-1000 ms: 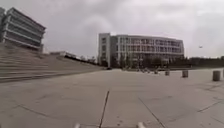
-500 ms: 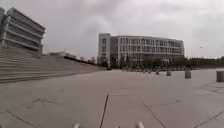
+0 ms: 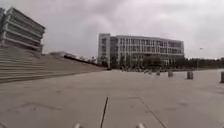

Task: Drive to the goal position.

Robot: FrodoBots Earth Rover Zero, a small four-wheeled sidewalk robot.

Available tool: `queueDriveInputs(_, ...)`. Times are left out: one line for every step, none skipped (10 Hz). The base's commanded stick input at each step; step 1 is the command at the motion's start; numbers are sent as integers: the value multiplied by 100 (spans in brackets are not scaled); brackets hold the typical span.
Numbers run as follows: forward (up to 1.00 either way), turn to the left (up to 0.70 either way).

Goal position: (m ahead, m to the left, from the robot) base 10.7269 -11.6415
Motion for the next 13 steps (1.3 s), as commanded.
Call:
queueDriveInputs(50,0)
queueDriveInputs(50,0)
queueDriveInputs(50,-1)
queueDriveInputs(50,-5)
queueDriveInputs(50,-18)
queueDriveInputs(50,-23)
queueDriveInputs(50,-25)
queueDriveInputs(50,-25)
queueDriveInputs(50,-25)
queueDriveInputs(50,-25)
queueDriveInputs(50,-25)
queueDriveInputs(50,-25)
queueDriveInputs(50,-25)
